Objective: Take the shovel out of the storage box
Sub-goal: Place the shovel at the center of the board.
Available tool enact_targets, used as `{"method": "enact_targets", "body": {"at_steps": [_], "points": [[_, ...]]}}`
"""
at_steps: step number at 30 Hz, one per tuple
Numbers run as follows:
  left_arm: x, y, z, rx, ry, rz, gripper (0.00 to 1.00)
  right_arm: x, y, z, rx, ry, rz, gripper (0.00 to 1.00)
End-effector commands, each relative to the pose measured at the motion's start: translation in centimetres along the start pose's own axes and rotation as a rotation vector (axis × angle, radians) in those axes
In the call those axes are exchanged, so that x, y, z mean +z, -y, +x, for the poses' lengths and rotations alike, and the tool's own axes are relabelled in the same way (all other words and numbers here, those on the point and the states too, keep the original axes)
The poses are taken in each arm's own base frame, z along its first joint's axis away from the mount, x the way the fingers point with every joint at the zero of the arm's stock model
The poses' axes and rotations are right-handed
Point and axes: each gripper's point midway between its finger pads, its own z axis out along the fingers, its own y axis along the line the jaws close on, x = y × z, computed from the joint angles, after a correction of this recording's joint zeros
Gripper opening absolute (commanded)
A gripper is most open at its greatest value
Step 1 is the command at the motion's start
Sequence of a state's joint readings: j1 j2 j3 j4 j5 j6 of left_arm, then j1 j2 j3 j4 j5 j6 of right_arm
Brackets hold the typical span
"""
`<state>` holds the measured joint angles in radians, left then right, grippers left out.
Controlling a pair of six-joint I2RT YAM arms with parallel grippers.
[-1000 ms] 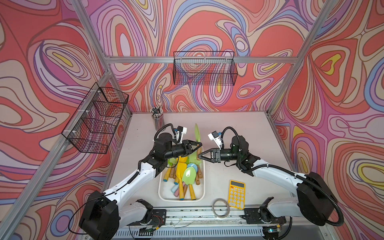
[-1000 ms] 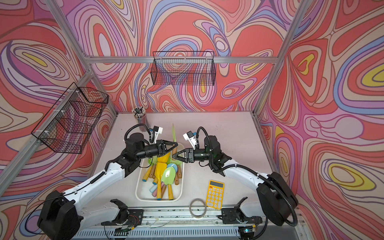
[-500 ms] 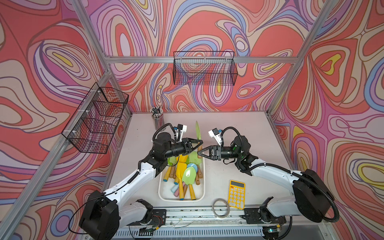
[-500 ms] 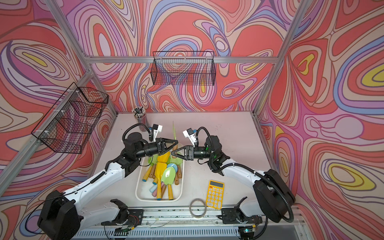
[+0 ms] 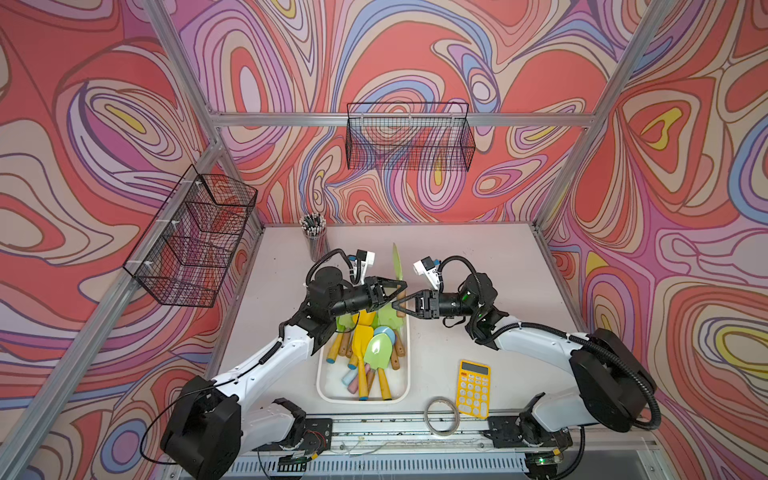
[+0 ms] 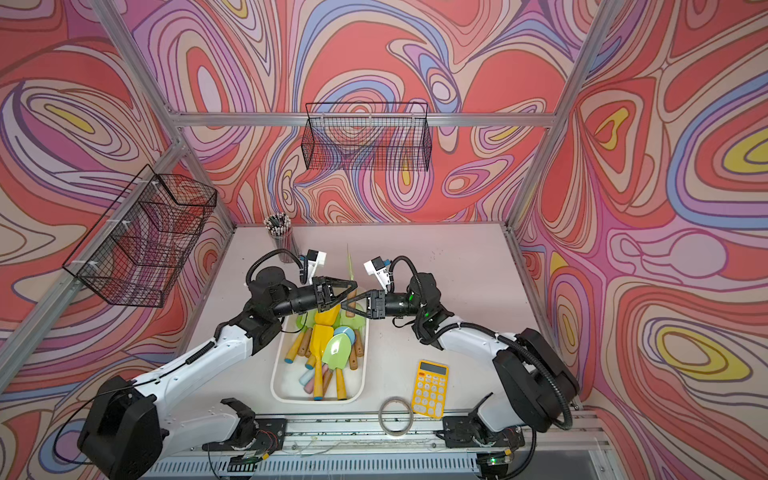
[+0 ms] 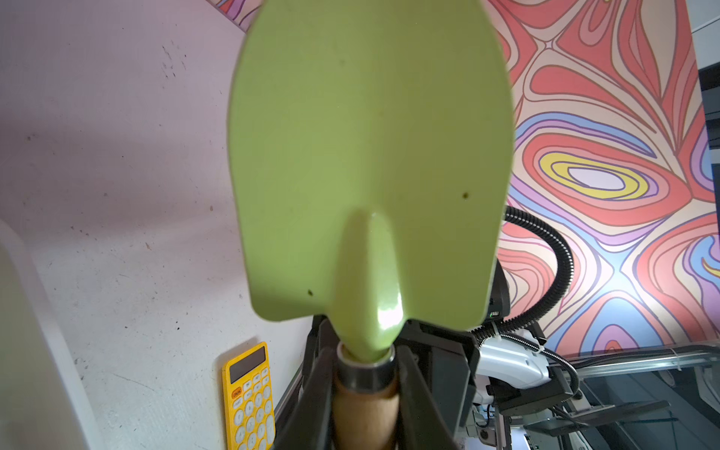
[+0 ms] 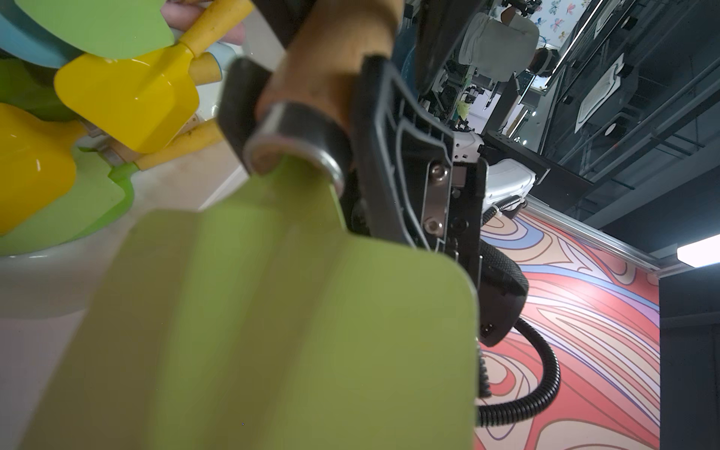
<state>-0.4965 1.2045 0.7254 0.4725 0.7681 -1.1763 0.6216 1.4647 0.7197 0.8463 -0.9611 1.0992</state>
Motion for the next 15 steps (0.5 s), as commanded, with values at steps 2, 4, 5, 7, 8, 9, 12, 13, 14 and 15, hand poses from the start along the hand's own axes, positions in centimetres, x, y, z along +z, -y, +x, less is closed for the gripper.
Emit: {"method": "enact_targets", "body": {"at_steps": [2, 4, 5, 7, 8, 9, 12, 13, 14, 15], "points": [[-0.3, 0.3, 0.0, 0.018, 0.007, 0.015, 0.04, -0.1, -0.6, 0.1, -0.026, 0.007, -0.02, 0.29], [-0.5, 0.3, 0.2, 0.024, 0.006, 0.007, 0.04, -0.1, -0.3, 0.3, -0.028, 0.0, -0.003, 0.23], [-0.6, 0.1, 0.2, 0.026, 0.007, 0.0, 0.05, -0.1, -0.2, 0.3, -0.03, 0.0, 0.006, 0.21], [-0.8, 0.1, 0.3, 0.033, 0.005, -0.013, 0.16, -0.1, -0.2, 0.3, -0.039, -0.002, 0.018, 0.17], [-0.9, 0.0, 0.4, 0.039, 0.005, -0.023, 0.27, -0.1, -0.1, 0.2, -0.037, -0.002, 0.027, 0.17], [-1.1, -0.1, 0.3, 0.044, 0.011, -0.038, 0.36, -0.1, 0.1, 0.1, -0.036, 0.0, 0.035, 0.15], [-2.2, -1.1, -0.2, 0.053, 0.049, -0.105, 0.6, -0.2, 0.9, -0.3, -0.028, 0.007, 0.102, 0.1], [-2.6, -1.4, -0.5, 0.054, 0.061, -0.125, 0.64, -0.2, 1.1, -0.3, -0.028, 0.008, 0.115, 0.11], [-3.0, -1.7, -0.7, 0.055, 0.068, -0.142, 0.67, -0.3, 1.2, -0.3, -0.03, 0.012, 0.133, 0.11], [-3.4, -1.9, -0.9, 0.056, 0.074, -0.161, 0.68, -0.4, 1.4, -0.4, -0.033, 0.015, 0.149, 0.11]]}}
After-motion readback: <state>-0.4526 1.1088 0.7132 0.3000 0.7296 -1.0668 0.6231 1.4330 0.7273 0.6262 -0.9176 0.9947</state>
